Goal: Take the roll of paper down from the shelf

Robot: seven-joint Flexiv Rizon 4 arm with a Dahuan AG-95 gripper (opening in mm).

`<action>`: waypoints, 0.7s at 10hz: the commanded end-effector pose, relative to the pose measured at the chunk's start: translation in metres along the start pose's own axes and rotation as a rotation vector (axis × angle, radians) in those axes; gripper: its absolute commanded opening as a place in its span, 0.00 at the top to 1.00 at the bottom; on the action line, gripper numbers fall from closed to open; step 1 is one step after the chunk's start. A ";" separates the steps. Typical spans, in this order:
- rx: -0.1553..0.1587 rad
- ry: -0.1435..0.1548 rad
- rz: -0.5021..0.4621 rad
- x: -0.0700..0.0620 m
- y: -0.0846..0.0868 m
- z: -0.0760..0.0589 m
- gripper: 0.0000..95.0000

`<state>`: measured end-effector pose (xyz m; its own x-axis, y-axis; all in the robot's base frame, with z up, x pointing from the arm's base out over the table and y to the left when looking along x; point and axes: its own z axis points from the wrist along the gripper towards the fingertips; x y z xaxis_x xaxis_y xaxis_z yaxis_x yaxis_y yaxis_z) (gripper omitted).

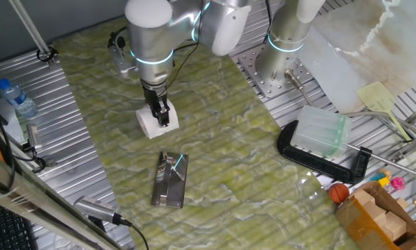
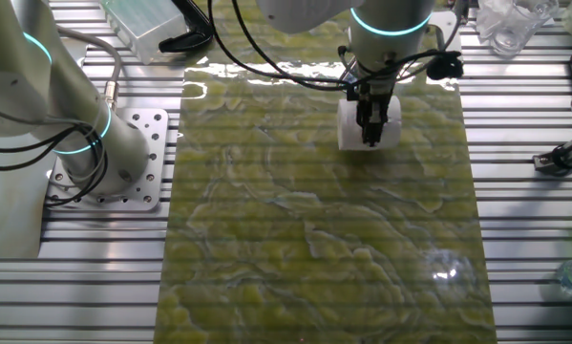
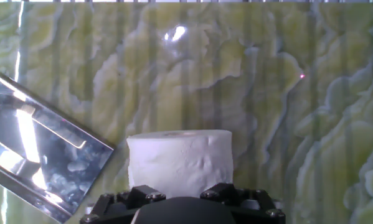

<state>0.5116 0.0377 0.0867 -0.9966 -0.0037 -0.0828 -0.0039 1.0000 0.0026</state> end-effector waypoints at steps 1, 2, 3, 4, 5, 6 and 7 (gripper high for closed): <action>0.009 -0.002 0.007 -0.001 0.000 0.001 0.20; 0.009 -0.006 0.010 -0.001 -0.001 0.001 0.20; 0.009 -0.012 0.010 -0.001 -0.001 0.001 0.20; 0.009 -0.017 0.007 -0.001 -0.001 0.000 0.20; 0.008 -0.022 0.005 -0.001 -0.001 0.000 0.20; 0.007 -0.023 0.002 -0.002 -0.001 -0.002 0.20; 0.003 -0.026 -0.006 -0.005 -0.003 -0.006 0.20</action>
<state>0.5182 0.0332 0.0958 -0.9930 -0.0144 -0.1172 -0.0143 0.9999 -0.0020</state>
